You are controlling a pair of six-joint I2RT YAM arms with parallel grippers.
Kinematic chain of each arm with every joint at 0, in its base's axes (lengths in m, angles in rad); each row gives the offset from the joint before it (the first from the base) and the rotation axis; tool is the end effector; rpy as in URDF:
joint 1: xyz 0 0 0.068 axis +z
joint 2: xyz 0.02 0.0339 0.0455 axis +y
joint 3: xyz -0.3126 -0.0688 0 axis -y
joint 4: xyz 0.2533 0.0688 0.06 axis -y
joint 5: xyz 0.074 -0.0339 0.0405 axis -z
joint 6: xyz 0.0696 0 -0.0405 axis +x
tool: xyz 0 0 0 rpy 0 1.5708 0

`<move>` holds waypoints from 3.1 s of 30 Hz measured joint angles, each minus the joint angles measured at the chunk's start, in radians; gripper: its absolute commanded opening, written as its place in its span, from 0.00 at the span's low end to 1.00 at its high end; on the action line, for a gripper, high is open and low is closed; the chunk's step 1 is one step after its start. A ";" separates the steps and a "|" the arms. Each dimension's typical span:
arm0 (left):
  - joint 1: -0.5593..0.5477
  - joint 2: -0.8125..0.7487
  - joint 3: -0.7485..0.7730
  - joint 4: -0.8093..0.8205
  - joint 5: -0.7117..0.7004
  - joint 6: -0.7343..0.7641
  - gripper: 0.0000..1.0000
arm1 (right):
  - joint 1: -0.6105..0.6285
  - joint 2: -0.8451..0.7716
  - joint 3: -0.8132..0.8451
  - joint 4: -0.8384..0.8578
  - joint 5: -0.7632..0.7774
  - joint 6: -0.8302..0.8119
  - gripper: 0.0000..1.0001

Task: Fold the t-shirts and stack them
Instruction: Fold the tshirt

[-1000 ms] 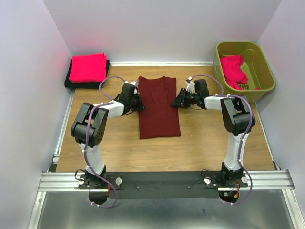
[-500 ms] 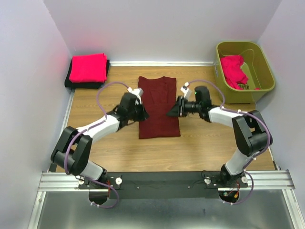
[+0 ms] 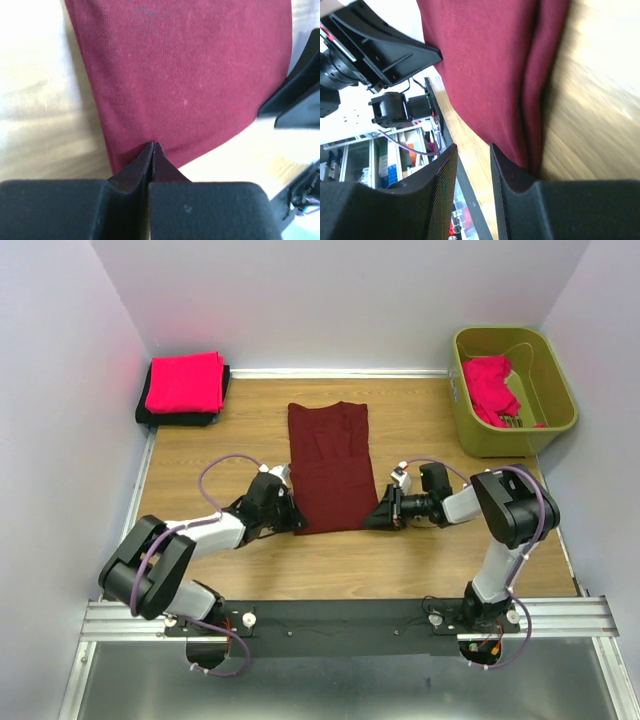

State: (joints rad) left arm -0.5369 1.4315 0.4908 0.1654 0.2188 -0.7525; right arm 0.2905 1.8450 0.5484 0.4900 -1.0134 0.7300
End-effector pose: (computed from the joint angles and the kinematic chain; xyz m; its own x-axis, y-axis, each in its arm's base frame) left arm 0.2292 -0.1540 0.1544 -0.8713 -0.2578 -0.4175 0.0506 0.7991 -0.5990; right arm 0.2779 0.1447 0.1068 -0.9917 0.0717 -0.1071 -0.0709 0.3902 0.9180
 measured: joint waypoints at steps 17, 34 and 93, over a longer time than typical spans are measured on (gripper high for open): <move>0.012 -0.323 0.084 -0.293 -0.137 -0.008 0.07 | 0.205 -0.201 0.145 -0.019 0.050 0.089 0.42; 0.028 -0.351 0.096 -0.367 -0.206 0.019 0.07 | 0.323 0.149 0.165 0.231 0.130 0.222 0.43; -0.114 -0.061 0.249 -0.637 -0.272 0.020 0.52 | 0.367 -0.196 0.382 -0.999 1.076 -0.032 0.01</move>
State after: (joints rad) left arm -0.6506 1.3708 0.7399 -0.4717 -0.0532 -0.7326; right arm 0.6571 1.6485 0.9302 -0.5095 0.0624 0.6983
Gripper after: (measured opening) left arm 0.543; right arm 0.021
